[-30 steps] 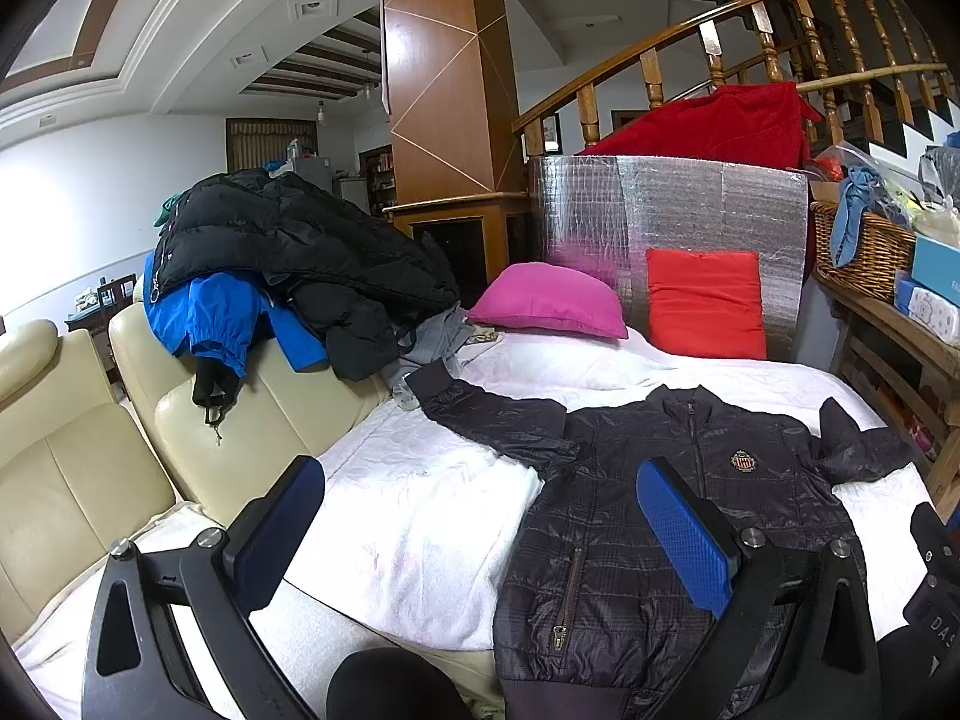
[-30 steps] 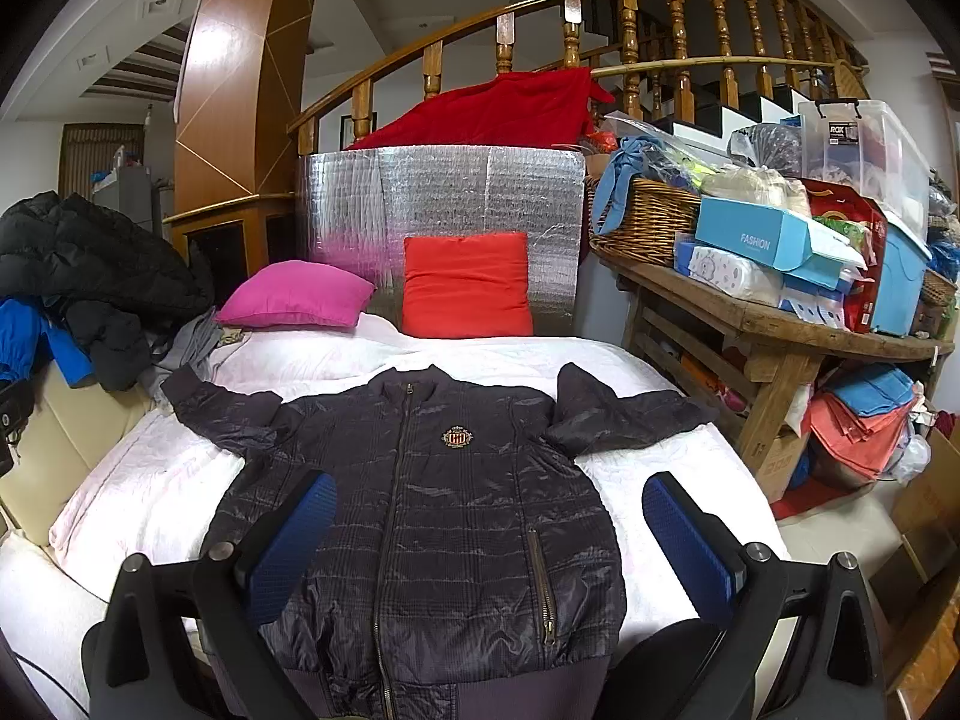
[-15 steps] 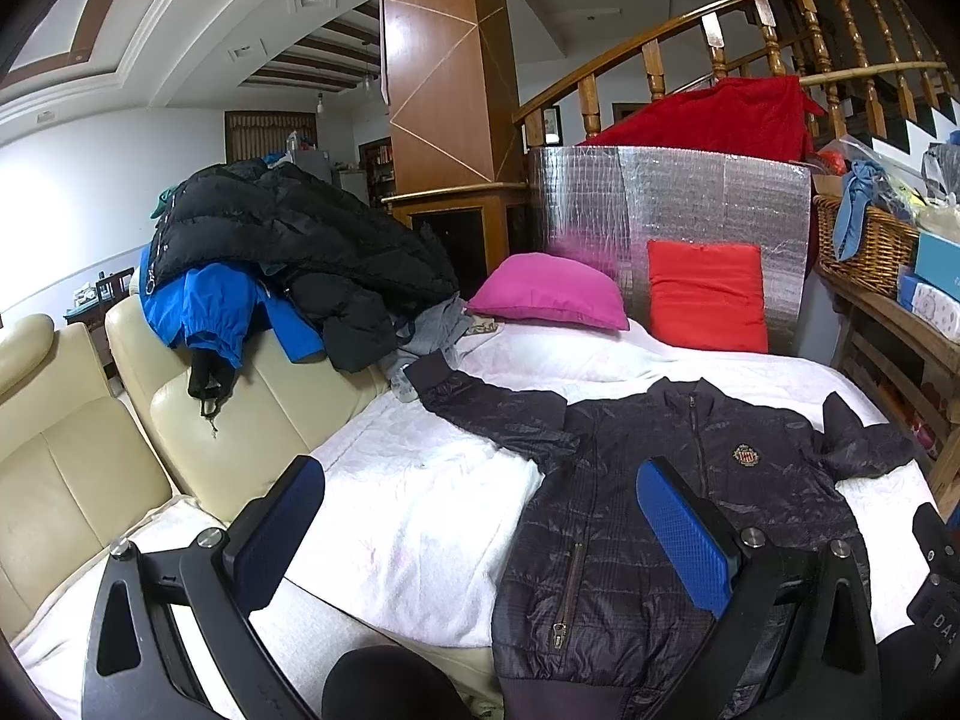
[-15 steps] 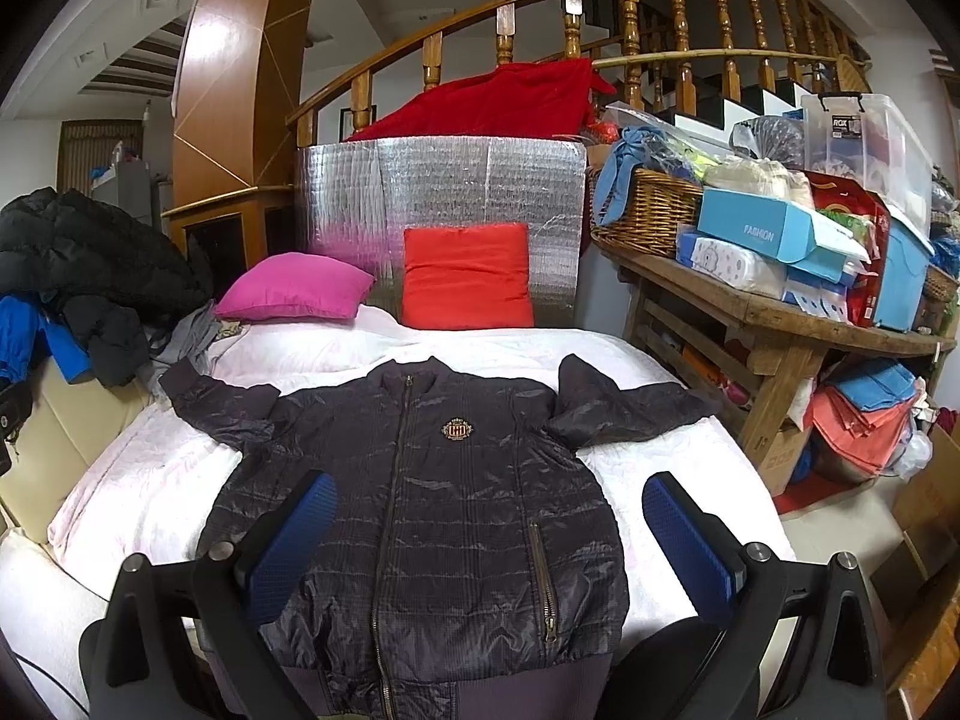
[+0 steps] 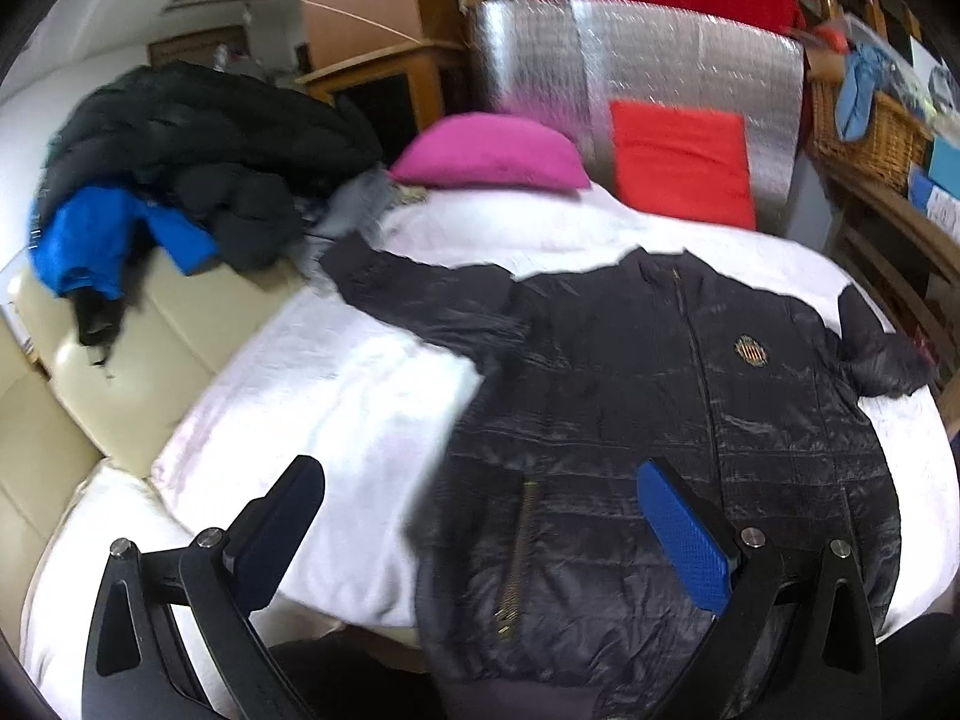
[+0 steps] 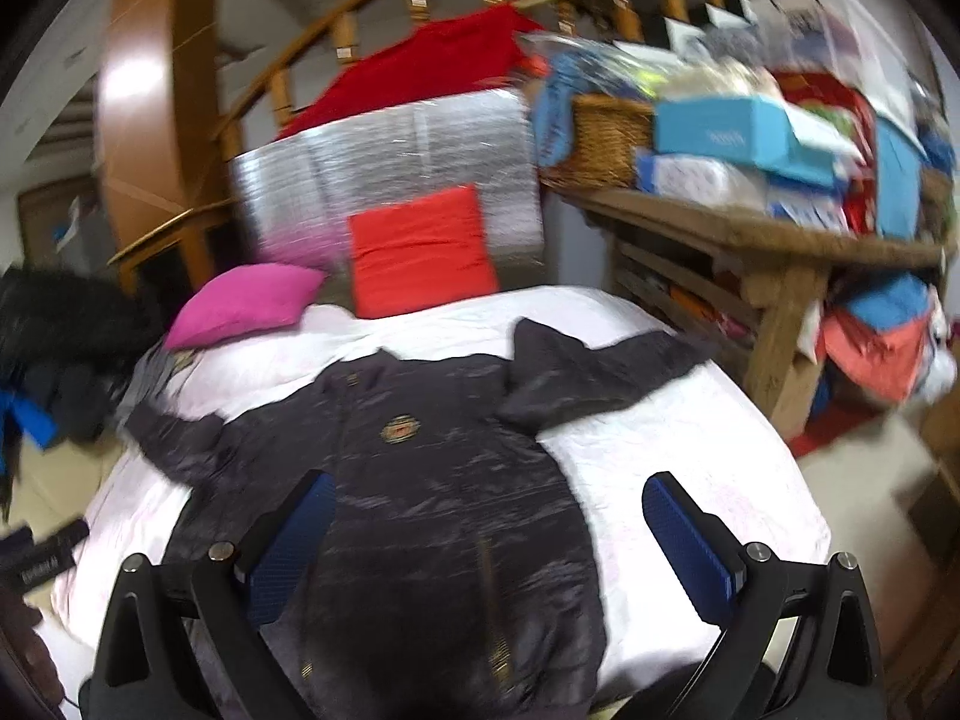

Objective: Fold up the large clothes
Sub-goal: 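Grasp the black jacket sleeve cuff with the right gripper and lift it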

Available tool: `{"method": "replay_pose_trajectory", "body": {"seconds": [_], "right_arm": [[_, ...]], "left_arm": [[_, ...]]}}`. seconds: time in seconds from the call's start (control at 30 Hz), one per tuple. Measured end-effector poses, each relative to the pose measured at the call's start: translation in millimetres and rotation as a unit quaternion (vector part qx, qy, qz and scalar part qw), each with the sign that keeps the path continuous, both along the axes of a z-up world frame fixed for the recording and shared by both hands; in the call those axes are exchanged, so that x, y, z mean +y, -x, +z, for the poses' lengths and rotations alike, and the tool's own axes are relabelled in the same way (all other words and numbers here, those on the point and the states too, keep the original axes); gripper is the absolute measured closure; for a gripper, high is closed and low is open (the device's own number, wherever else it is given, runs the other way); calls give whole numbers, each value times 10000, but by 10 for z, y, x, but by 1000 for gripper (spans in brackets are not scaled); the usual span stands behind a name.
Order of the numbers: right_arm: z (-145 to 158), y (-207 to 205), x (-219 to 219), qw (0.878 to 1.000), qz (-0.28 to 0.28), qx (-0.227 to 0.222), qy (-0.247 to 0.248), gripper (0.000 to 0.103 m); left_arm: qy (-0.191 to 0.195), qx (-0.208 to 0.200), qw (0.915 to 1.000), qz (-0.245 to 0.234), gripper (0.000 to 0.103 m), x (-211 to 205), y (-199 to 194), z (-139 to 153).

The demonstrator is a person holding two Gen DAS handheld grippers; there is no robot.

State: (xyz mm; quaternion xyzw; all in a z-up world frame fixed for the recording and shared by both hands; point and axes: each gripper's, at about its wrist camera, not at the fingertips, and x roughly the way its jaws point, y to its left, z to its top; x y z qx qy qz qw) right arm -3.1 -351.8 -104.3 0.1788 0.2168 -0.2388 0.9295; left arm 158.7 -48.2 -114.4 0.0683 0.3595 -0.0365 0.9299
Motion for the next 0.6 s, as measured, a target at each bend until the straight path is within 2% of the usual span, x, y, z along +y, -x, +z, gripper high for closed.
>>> {"method": "replay_pose_trajectory", "body": {"seconds": [0.07, 0.17, 0.3, 0.37, 0.5, 0.6], "right_arm": [[-88, -31, -345, 9995, -142, -78, -278, 0], [-277, -150, -945, 9948, -286, -209, -955, 0], [-658, -388, -1791, 9776, -520, -581, -1957, 0], [-866, -536, -2177, 9656, -640, -773, -2398, 0], [-1319, -844, -2859, 9309, -963, -1217, -3307, 0], [-1525, -1045, -3217, 9140, -1053, -1381, -3668, 2]], "left_arm": [[-3, 147, 9998, -125, 0, -142, -171, -78], [15, 290, 9993, -256, 0, -377, -449, -185], [77, 478, 9981, -373, 0, -721, -840, -346], [38, 492, 9980, -383, 0, -865, -1017, -416], [-80, 309, 9987, -386, 0, -1151, -1330, -550], [-69, 84, 9991, -411, 0, -1260, -1479, -644]]}}
